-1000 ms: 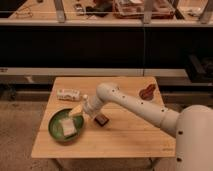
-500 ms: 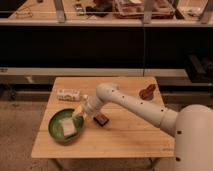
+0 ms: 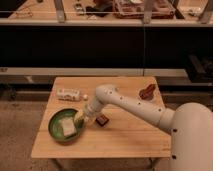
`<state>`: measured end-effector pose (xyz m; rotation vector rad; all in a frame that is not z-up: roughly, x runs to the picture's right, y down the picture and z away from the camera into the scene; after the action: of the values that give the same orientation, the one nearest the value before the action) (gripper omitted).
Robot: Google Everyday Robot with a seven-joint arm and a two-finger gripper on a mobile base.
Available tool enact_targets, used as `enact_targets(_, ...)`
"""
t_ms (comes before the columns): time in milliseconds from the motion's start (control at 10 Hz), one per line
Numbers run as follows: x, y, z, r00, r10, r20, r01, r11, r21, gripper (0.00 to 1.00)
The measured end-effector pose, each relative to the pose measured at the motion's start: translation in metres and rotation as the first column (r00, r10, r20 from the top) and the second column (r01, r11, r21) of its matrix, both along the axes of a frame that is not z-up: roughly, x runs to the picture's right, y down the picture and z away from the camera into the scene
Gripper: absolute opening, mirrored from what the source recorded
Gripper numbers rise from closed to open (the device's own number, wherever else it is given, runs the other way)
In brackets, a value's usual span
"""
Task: Pick up the ceramic bowl
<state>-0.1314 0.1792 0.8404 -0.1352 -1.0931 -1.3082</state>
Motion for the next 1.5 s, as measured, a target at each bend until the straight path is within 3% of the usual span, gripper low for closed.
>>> enact_targets(100, 0.000, 0.001, 0.002, 1.000, 0.002, -0.005, -0.002, 1.0000, -0.005, 0.55)
enact_targets(600, -0.001, 0.004, 0.009, 1.000, 0.009, -0.018, -0.010, 0.9998, -0.020, 0.08)
enact_targets(900, -0.003, 0.002, 0.010, 1.000, 0.016, -0.023, -0.016, 0.9998, -0.014, 0.05)
enact_targets(1100, -0.009, -0.013, 0.002, 0.998, 0.054, -0.007, -0.054, 0.9985, 0.005, 0.05)
enact_targets(1300, -0.014, -0.041, -0.017, 0.995, 0.094, 0.021, -0.096, 0.9939, 0.055, 0.05)
enact_targets(1500, -0.021, -0.061, -0.039, 0.994, 0.092, 0.059, -0.098, 0.9891, 0.109, 0.05)
